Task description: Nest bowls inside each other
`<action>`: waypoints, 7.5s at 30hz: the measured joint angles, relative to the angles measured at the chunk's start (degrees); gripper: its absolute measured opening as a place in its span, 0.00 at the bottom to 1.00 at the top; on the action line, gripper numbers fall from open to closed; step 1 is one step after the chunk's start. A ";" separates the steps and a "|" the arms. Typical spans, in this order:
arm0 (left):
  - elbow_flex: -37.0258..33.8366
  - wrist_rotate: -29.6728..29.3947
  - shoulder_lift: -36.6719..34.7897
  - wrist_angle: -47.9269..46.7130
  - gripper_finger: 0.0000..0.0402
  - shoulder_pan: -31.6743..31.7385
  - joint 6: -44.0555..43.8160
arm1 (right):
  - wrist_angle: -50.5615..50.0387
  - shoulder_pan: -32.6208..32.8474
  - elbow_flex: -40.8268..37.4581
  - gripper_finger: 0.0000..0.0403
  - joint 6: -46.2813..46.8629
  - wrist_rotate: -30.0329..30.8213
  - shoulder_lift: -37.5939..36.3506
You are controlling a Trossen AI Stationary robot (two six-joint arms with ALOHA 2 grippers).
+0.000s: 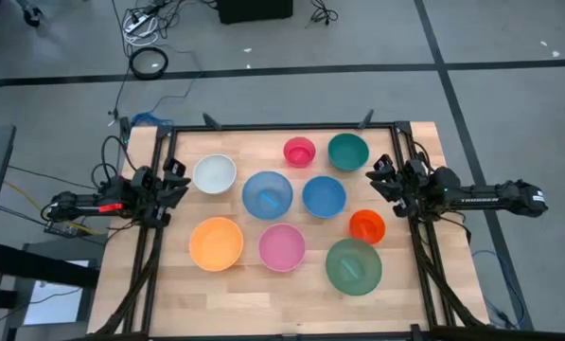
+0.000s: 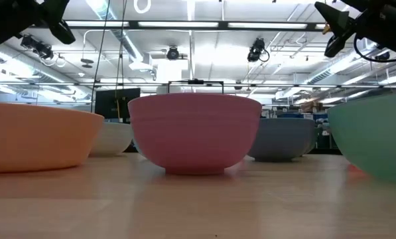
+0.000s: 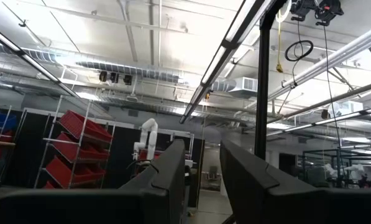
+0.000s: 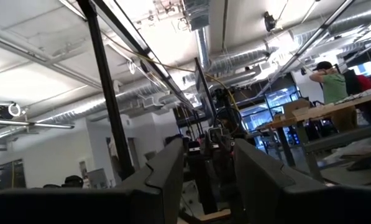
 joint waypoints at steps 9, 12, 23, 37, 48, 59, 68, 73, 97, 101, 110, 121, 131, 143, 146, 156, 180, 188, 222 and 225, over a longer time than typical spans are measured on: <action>0.00 -0.01 0.01 0.00 0.28 0.00 0.01 | 0.80 -0.01 0.00 0.33 -0.96 0.96 -0.04; 0.00 -0.01 0.00 0.00 0.28 0.00 0.01 | 0.76 -0.01 0.00 0.33 -1.00 1.01 -0.04; 0.02 -1.04 0.01 1.25 0.28 0.00 0.18 | -0.14 0.01 0.00 0.33 -1.79 0.44 -0.04; 8.66 -14.94 9.11 -21.23 0.28 0.00 -2.48 | -23.96 0.91 13.82 0.31 -4.46 3.08 5.35; 30.06 -18.17 34.55 -42.79 0.29 0.00 0.61 | -54.31 4.49 35.97 0.33 -9.56 12.98 22.71; 43.32 -13.13 54.55 -61.58 0.41 -0.88 -0.79 | -67.01 8.27 42.64 0.45 -1.22 10.34 27.56; 45.31 -15.00 62.63 -60.01 0.42 -2.62 3.29 | -81.28 15.45 42.64 0.45 15.29 3.05 27.61; 45.31 -16.70 67.03 -60.11 0.42 -2.56 6.67 | -84.79 19.70 42.64 0.45 21.83 1.34 27.63; 45.31 -19.65 73.17 -61.51 0.42 -2.54 11.60 | -98.88 31.59 42.69 0.44 29.66 2.87 43.30; 45.31 -19.74 73.17 -61.36 0.42 -2.54 11.40 | -96.14 31.58 42.69 0.44 27.40 5.22 46.39; 49.56 -19.79 73.13 -60.00 0.42 -2.54 11.19 | -95.58 31.57 42.69 0.44 23.63 10.77 49.16; 56.50 -19.83 73.10 -59.81 0.42 -2.58 15.04 | -92.36 31.59 42.69 0.44 9.61 18.44 49.13; 57.09 -19.81 73.10 -60.34 0.42 -2.58 14.16 | -86.58 31.57 42.66 0.44 1.58 12.58 49.13; 57.11 -19.81 73.08 -61.81 0.42 -2.58 13.59 | -86.44 31.22 42.66 0.44 -2.13 13.40 57.41; 57.11 -19.81 73.09 -62.09 0.42 -2.58 13.38 | -86.32 31.14 42.66 0.44 -2.56 13.52 60.59; 57.11 -19.80 73.09 -65.44 0.42 -2.58 12.03 | -81.65 30.96 42.64 0.05 -5.39 11.27 61.63; 57.11 -19.81 70.03 -73.21 0.42 -4.79 6.21 | -75.05 14.79 65.75 0.00 -14.89 25.86 58.45; 59.36 -25.78 57.49 -77.11 0.42 -8.95 2.82 | -66.03 3.26 66.09 0.00 -13.11 20.80 61.50; 58.66 -29.16 51.08 -80.11 0.42 -9.41 -13.24 | -69.66 -4.82 78.66 0.07 -7.06 12.94 85.74; 58.66 -28.69 51.07 -81.77 0.42 -9.76 -13.24 | -70.28 -4.84 78.66 0.17 -7.53 12.44 85.74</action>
